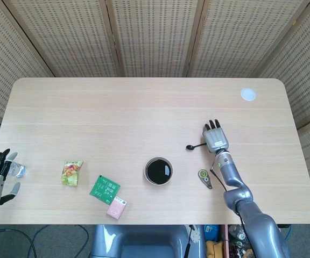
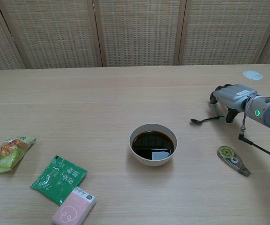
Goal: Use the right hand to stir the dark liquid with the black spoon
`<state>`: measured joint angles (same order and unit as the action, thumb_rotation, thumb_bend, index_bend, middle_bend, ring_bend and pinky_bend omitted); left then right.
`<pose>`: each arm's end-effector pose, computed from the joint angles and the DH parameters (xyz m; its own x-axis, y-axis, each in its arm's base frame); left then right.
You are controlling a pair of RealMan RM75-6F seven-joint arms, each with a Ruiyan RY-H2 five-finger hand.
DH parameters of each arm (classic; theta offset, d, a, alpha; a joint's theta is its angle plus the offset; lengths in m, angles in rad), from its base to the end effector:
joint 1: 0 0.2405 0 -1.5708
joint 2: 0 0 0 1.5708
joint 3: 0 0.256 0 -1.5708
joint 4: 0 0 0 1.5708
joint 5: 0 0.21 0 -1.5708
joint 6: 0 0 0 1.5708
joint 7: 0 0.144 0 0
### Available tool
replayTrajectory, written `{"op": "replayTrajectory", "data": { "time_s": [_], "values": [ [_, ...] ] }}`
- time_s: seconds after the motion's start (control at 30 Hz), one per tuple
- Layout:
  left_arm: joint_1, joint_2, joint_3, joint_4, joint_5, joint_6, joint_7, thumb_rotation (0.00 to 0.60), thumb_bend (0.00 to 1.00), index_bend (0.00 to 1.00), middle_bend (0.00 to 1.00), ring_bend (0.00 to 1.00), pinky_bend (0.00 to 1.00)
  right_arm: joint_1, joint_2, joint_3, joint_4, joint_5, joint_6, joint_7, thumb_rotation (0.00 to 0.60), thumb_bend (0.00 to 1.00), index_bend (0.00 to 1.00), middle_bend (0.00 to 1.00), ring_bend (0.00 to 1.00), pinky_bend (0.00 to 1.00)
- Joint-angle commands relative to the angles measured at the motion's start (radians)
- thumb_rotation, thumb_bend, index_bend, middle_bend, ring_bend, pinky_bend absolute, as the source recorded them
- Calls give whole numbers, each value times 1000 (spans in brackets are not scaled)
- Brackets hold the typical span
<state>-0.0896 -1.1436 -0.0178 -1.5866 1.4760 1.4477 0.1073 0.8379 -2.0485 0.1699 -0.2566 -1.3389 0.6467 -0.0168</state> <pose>-0.3209 0.1757 0.1456 0.4909 0.0704 0.8684 0.8704 0.0048 -0.4924 -0.2573 -0.4262 -0.0666 0.7173 -0.2734 0.6409 -0.6949 -0.2134 0.6867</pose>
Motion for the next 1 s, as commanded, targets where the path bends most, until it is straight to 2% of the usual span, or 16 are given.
{"op": "replayTrajectory", "data": {
  "time_s": [0.03, 0.4, 0.7, 1.0],
  "values": [
    [1, 0, 0, 2, -1, 0, -1, 600, 385, 0, 0, 0, 0, 0, -1, 1, 1, 0, -1, 1, 600, 570, 644, 274, 31, 0],
    [3, -2, -1, 7, -3, 2, -5, 600, 385, 0, 0, 0, 0, -3, -1, 9, -5, 2, 15, 28, 600, 654, 747, 366, 118, 0],
    [5, -2, -2, 11, -3, 7, -9, 600, 385, 0, 0, 0, 0, -9, 9, 7, -22, -5, 40, 55, 600, 679, 766, 388, 140, 0],
    [12, 1, -1, 13, -2, 16, -18, 600, 385, 0, 0, 0, 0, -13, 65, 24, -119, -14, 154, 95, 600, 684, 770, 397, 149, 0]
  ]
}}
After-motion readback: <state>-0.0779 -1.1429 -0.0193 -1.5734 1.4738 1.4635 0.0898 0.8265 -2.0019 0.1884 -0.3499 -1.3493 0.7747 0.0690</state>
